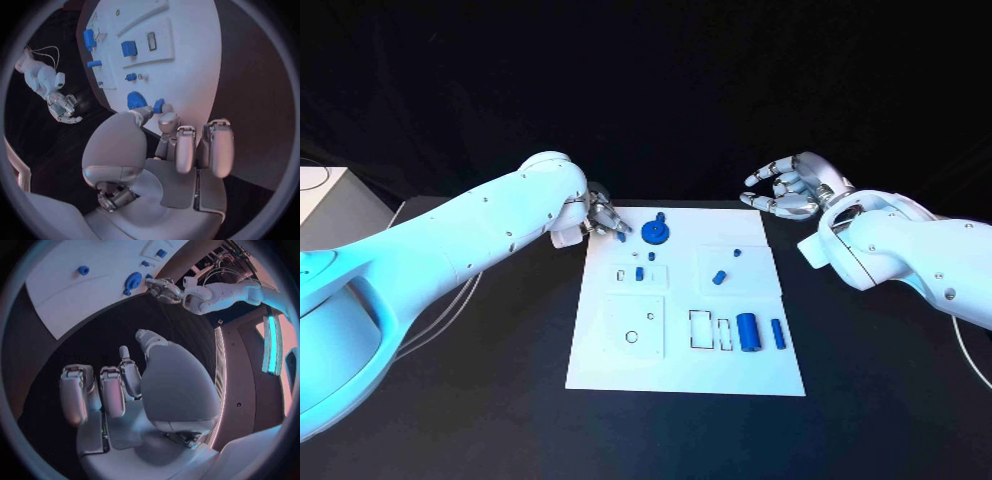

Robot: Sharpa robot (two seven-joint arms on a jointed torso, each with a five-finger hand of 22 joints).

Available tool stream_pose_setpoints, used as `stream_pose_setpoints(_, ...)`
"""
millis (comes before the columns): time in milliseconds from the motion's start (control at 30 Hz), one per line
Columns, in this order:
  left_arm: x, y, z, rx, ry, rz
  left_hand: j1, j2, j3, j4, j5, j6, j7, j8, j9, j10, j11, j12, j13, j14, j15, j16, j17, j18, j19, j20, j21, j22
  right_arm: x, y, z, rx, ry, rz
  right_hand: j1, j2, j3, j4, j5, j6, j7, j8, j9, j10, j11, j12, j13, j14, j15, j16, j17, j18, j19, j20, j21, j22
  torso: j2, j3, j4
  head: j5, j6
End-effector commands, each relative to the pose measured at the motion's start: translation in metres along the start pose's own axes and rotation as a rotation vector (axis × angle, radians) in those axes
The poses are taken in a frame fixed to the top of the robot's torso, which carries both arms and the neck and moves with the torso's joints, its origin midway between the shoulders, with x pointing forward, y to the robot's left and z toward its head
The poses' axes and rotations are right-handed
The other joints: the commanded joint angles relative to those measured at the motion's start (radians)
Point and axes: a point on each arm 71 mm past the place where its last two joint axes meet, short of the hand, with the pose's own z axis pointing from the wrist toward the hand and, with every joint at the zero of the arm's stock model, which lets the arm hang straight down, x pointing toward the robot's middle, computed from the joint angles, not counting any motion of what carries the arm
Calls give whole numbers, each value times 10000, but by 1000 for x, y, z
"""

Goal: Assemble the parts on the task board

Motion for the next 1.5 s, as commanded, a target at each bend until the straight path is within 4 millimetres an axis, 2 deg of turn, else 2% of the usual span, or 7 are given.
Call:
stream_pose_setpoints(33,2,-1,0,51,183,-59,169,-11,288,-59,30,-14,-104,116,136,-17,-73,-10,-17,1058,-98,42,2633,-205,245,-86,30,1338,1,1,0,-57,118,-63,-17,-42,69,4,68,-71,-19,68,15,-64,3,-51,558,777,-38,-49,1594,81,641,-78,-48,2040,0,-1,-14,18,-14)
stream_pose_setpoints(200,3,-1,0,143,266,-330,344,3,1325,-468,-9,-103,-185,402,535,-4,-150,-34,-27,1058,-170,42,2633,-205,244,-151,23,1343,1,0,1,-44,133,-68,-17,-42,69,4,68,-71,-19,68,15,-64,3,-51,558,777,-38,-49,1594,81,641,-78,-48,2040,-4,2,-5,16,-26)
stream_pose_setpoints(333,3,-1,-1,232,370,-554,464,53,2597,-1232,-12,-235,-211,665,909,49,-193,-65,-42,1058,-216,42,2633,-207,249,-195,21,1358,2,0,1,-36,142,-70,-17,-42,69,4,68,-71,-19,68,15,-64,3,-51,558,777,-38,-49,1594,81,641,-78,-48,2040,-6,0,8,9,-39)
stream_pose_setpoints(467,4,-1,-2,312,485,-696,246,45,3335,-1687,9,-306,-191,818,1142,98,-172,-89,-56,1058,-195,42,2633,-206,246,-186,15,1358,2,-1,1,-24,144,-72,-17,-42,69,4,68,-71,-19,68,15,-64,3,-51,558,777,-38,-49,1594,81,641,-78,-48,2040,-14,0,13,5,-43)
stream_pose_setpoints(733,5,-2,-8,506,578,-753,115,14,3624,-1909,53,-295,-184,878,1234,145,-172,-77,-37,1058,-194,42,2633,-207,250,-184,17,1366,1,-2,1,24,122,-74,-19,-58,81,1,67,-79,-19,73,17,-67,2,-62,544,772,-41,-63,1570,89,627,-81,-84,2017,-30,1,20,34,-48)
stream_pose_setpoints(1033,8,-5,-21,826,572,-508,41,1,3714,-1977,71,-268,-188,908,1268,186,-176,-55,-10,1058,-197,42,2633,-204,245,-184,11,1358,0,-5,2,100,81,-77,-19,-58,81,1,67,-79,-19,73,17,-67,2,-62,544,772,-41,-63,1570,89,627,-81,-84,2017,-174,16,119,13,-139)
stream_pose_setpoints(1500,33,7,-38,1079,256,169,-58,-20,3865,-2101,104,-222,-206,952,1321,263,-195,-11,43,1058,-213,42,2633,-208,257,-190,20,1376,-1,-12,2,240,39,-142,-29,-57,89,7,69,-81,-19,77,19,-62,2,-62,543,773,-41,-65,1569,87,630,-82,-80,2021,-376,-44,291,-59,-382)
